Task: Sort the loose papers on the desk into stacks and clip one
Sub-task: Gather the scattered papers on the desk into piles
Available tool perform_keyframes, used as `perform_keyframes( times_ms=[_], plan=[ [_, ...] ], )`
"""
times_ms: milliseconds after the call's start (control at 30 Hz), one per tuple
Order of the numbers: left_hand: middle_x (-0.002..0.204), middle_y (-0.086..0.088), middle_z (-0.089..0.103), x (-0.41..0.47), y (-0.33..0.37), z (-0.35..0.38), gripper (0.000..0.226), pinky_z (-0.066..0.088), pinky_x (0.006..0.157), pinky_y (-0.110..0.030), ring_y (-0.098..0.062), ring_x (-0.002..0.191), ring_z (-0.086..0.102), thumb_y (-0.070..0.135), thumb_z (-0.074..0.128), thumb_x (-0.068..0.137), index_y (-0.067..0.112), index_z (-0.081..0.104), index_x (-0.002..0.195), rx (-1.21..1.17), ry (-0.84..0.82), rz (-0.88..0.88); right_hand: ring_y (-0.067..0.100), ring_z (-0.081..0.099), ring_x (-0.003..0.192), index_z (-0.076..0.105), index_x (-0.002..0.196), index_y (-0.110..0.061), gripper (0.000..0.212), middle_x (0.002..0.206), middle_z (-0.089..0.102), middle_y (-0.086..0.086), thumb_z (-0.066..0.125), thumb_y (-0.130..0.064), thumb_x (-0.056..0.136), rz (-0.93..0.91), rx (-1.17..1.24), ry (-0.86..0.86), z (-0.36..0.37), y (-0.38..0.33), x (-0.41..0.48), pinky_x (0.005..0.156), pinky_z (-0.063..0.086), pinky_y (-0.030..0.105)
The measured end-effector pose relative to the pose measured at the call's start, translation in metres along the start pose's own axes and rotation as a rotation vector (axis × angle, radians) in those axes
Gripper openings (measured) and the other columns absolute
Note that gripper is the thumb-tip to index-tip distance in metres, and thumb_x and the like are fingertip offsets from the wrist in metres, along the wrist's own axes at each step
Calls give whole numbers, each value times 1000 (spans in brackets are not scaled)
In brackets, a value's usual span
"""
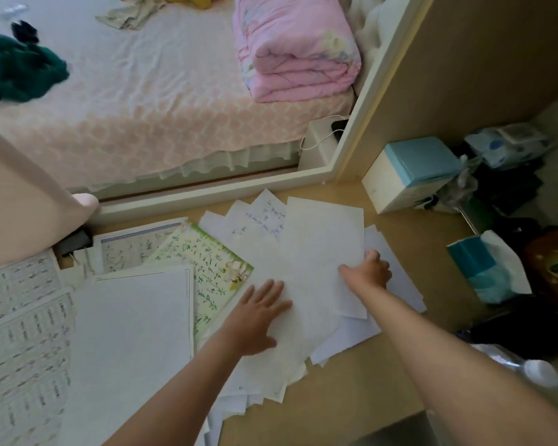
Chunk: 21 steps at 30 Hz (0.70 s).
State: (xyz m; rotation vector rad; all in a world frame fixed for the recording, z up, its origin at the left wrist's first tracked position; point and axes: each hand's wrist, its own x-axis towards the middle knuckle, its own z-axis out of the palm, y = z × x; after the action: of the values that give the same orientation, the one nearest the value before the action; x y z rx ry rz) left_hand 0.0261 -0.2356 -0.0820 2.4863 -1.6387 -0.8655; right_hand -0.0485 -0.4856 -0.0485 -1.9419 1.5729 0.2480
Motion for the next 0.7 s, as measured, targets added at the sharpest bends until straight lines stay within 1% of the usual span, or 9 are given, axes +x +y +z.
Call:
perform_keyframes(
  times_ms=[100, 133, 200, 267, 333, 467, 567, 633, 700],
  plan=[
    [164, 5, -5, 0, 5, 0, 66, -1, 123, -45, -13, 148, -17, 16, 59, 80, 32, 40, 141, -54, 52, 81, 36, 55, 113, 29, 142, -17, 81, 137, 38, 13, 75, -30, 77, 38, 78, 1, 7, -1, 11, 82, 49, 37],
    [164, 4, -3, 0, 7, -1, 65, 1, 123, -45, -12, 148, -17, 16, 57, 80, 31, 40, 141, -61, 77, 50, 35, 57, 112, 30, 143, -17, 81, 137, 45, 12, 75, -29, 77, 40, 93, -5, 9, -1, 11, 84, 49, 36],
    [164, 2, -8, 1, 8, 0, 70, -1, 123, -43, -14, 148, -19, 32, 57, 86, 28, 29, 150, -52, 141, -92, 32, 56, 117, 33, 144, -19, 80, 135, 53, 8, 75, -32, 77, 3, 58, -22, 16, -1, 11, 93, 48, 37],
    [162, 0, -19, 3, 6, 3, 92, -7, 123, -41, -19, 148, -22, 52, 59, 85, 24, 9, 156, -40, 132, -201, 32, 44, 124, 38, 143, -24, 80, 138, 46, 9, 74, -44, 75, -104, -107, -2, 20, 0, 8, 100, 41, 41],
    [160, 1, -24, 9, 5, 2, 105, -8, 123, -42, -20, 147, -25, 55, 64, 81, 24, -2, 157, -19, 64, -152, 33, 29, 132, 40, 144, -29, 75, 147, 30, 10, 68, -52, 79, -263, -289, 16, 22, 2, 5, 107, 32, 44],
    [161, 7, -17, 30, 7, -9, 96, -12, 120, -37, -14, 148, -20, 36, 67, 80, 28, 9, 156, 21, -4, 74, 27, -2, 151, 20, 155, -32, 67, 165, -4, 4, 49, -42, 95, -489, -473, -101, 22, 16, 5, 120, 11, 50],
    [164, 5, -7, 39, 11, -15, 82, -9, 121, -34, -12, 150, -14, 25, 64, 82, 28, 23, 153, -15, 21, 125, 21, 0, 152, 26, 153, -36, 58, 166, 1, -3, 42, -32, 98, -582, -462, -153, 14, 28, 4, 120, 11, 53],
    [164, 3, -8, 40, 13, -16, 79, -6, 123, -39, -15, 149, -15, 28, 65, 84, 27, 24, 153, -33, 128, 16, 19, 6, 152, 36, 147, -35, 51, 165, 11, -5, 43, -35, 97, -624, -406, -154, 10, 32, 1, 119, 13, 52],
    [164, -3, -11, 37, 11, -16, 85, -5, 123, -43, -23, 150, -16, 43, 64, 86, 24, 19, 155, -61, 246, -226, 19, 4, 152, 31, 149, -35, 60, 165, 10, -4, 47, -50, 93, -627, -401, -158, 10, 33, -1, 118, 11, 54]
  ],
)
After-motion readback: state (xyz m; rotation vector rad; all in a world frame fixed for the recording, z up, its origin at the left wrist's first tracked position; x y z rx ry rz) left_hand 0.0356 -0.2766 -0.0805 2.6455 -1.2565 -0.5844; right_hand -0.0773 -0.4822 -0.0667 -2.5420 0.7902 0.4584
